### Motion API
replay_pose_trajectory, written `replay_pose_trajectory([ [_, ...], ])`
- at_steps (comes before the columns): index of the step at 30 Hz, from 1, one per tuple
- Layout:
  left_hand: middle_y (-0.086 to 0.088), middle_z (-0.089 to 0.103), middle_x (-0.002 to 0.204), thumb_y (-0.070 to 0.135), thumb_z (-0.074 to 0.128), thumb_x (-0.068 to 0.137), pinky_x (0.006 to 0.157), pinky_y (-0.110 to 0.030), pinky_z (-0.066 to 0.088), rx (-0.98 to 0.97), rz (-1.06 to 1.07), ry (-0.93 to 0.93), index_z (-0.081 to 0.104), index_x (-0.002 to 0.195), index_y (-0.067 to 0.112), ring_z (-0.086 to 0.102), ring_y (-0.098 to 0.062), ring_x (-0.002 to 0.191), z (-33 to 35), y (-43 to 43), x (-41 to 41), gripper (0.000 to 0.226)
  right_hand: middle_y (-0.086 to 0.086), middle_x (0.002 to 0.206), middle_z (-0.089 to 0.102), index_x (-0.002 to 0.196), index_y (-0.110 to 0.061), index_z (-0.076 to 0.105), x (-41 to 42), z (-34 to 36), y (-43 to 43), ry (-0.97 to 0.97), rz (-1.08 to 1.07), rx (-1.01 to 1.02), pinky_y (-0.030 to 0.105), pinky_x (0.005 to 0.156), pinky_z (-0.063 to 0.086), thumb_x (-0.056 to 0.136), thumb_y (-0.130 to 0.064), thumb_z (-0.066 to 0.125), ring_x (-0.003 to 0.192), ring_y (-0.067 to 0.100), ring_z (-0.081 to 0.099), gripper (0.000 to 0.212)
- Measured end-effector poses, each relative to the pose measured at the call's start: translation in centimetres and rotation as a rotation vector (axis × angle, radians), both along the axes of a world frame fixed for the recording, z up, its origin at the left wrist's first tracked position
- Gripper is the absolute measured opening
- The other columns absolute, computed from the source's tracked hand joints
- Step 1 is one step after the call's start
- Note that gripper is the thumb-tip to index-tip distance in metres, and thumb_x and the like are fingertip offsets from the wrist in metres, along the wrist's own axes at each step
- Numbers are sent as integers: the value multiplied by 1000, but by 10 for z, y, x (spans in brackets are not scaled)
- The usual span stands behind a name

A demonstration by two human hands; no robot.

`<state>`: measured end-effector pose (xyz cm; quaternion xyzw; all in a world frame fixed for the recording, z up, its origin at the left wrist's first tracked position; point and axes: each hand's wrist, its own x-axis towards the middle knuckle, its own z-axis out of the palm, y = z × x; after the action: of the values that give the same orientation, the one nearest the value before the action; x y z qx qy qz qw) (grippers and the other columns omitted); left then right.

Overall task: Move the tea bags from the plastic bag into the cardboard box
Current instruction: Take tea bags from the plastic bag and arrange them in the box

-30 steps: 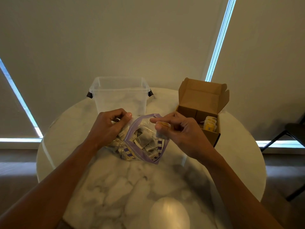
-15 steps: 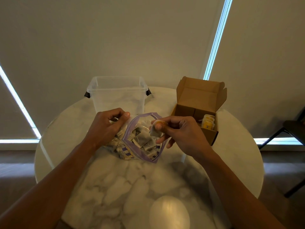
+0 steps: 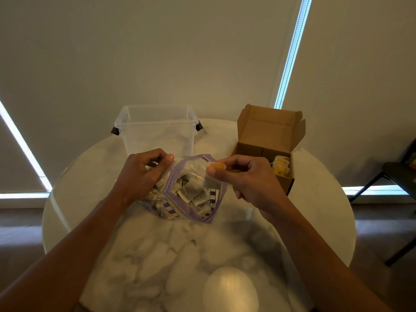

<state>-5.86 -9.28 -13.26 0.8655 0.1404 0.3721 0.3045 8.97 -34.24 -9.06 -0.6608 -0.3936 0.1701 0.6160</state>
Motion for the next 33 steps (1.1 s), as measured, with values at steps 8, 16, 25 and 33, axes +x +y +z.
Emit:
replay_pose_trajectory([
  [8, 3, 73, 80, 48, 61, 104, 71, -20, 51, -32, 2, -25, 77, 92, 15, 67, -9, 75, -3, 1, 1, 39, -15, 94, 79, 105, -37, 80, 79, 3, -46, -272, -668, 6, 26, 73, 62, 83, -48, 87, 85, 2, 75, 26],
  [16, 1, 72, 78, 29, 67, 110, 70, -18, 48, 5, 28, -16, 76, 90, 12, 69, -23, 77, -3, 0, 2, 27, -13, 96, 76, 108, -32, 82, 117, -16, -64, -360, -641, -174, 16, 82, 47, 95, -44, 76, 90, -7, 65, 18],
  [25, 1, 75, 80, 26, 67, 109, 72, -15, 47, -10, 17, -8, 78, 89, 15, 69, -15, 77, 0, -3, 1, 25, -6, 107, 74, 101, -30, 81, 113, -13, -54, -208, -649, -5, 26, 84, 48, 90, -57, 78, 106, 11, 66, 29],
  [33, 7, 76, 84, 41, 63, 107, 74, -18, 50, 7, 2, -4, 79, 92, 20, 71, -13, 81, -1, 1, 0, 30, -7, 130, 67, 105, -23, 83, 119, -25, -57, -238, -596, -227, 34, 99, 45, 88, -49, 82, 123, 13, 57, 31],
])
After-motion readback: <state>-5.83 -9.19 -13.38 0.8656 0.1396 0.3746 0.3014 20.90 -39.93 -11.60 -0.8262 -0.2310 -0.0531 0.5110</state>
